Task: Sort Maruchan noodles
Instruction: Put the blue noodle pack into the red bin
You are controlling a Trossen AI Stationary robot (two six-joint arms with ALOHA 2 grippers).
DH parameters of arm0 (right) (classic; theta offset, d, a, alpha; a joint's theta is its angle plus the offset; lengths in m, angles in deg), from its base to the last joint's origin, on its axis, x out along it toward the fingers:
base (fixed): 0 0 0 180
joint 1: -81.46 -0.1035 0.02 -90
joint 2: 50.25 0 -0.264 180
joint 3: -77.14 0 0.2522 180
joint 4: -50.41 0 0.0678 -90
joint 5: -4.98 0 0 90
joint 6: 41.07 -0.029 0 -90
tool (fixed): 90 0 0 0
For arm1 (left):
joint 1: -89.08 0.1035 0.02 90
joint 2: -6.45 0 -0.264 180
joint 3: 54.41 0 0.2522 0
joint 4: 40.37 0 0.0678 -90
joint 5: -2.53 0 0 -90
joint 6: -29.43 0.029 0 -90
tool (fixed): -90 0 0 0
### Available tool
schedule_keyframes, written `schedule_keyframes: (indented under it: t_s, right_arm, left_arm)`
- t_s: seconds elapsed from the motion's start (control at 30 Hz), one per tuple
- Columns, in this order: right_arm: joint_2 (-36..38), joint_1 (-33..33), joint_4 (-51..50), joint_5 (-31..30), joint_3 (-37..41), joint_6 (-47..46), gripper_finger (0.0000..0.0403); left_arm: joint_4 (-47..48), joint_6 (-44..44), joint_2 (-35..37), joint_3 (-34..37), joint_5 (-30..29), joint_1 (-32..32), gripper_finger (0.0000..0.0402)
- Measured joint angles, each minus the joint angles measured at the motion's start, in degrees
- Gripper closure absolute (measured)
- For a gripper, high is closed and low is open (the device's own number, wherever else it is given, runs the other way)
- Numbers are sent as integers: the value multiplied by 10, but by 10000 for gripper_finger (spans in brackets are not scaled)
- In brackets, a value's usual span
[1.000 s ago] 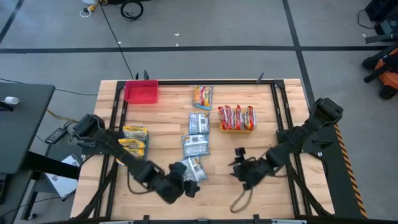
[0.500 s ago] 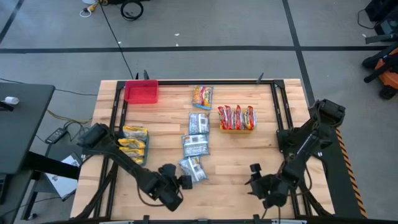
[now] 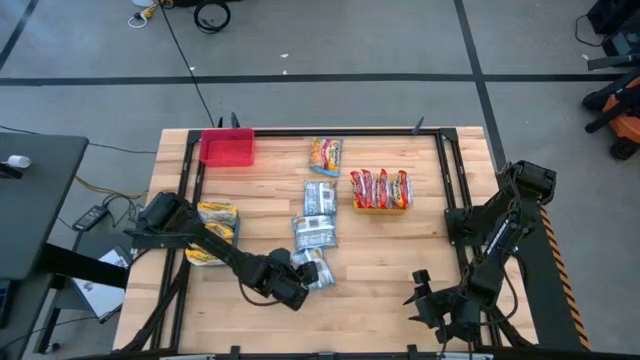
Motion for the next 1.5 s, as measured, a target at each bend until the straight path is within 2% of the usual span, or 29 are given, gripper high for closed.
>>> schedule_keyframes:
  t_s: [0.1, 0.2, 0.37, 0.47, 0.53, 0.7, 0.8, 0.9, 0.97, 1.07, 1.13, 1.2, 1.33, 1.5]
  right_arm:
    - [0, -5, -2, -5, 0, 1, 218]
    - [0, -7, -7, -5, 0, 1, 218]
    - [0, -11, -26, -5, 0, 1, 218]
    - [1, -12, -42, -4, 0, -1, 218]
    - [4, -12, -57, -4, 0, -7, 218]
    - [5, -8, -79, -5, 0, -9, 218]
    - [5, 0, -82, -5, 0, 7, 218]
    - [5, 14, -81, -5, 0, 26, 218]
    - [5, 27, -78, -7, 0, 37, 218]
    - [5, 51, -68, -22, 0, 50, 218]
    - [5, 68, -58, -31, -1, 54, 218]
    - [5, 84, -52, -35, -1, 53, 218]
    - [4, 100, -39, -23, -2, 36, 218]
    - [3, 103, -41, -22, -2, 51, 218]
  left_arm:
    - [-6, 34, -10, 0, -7, 8, 140]
    - [-23, 74, -22, -1, -11, 16, 182]
    - [-34, 141, -28, -1, -39, 29, 296]
    - [-24, 230, -11, 1, -37, 39, 372]
    - [3, 290, 1, -8, -32, 46, 388]
    - [192, 418, 54, -88, -28, 64, 396]
    - [384, 462, 80, -160, -37, 80, 397]
    - [588, 470, 90, -228, -50, 110, 398]
    - [683, 469, 98, -249, -54, 146, 398]
    - [634, 540, 140, -213, -41, 225, 398]
    - [651, 577, 160, -193, -48, 295, 398]
    - [675, 597, 167, -168, -72, 369, 398]
    - [651, 673, 191, -139, -99, 507, 398]
    - [641, 725, 187, -124, -152, 639, 398]
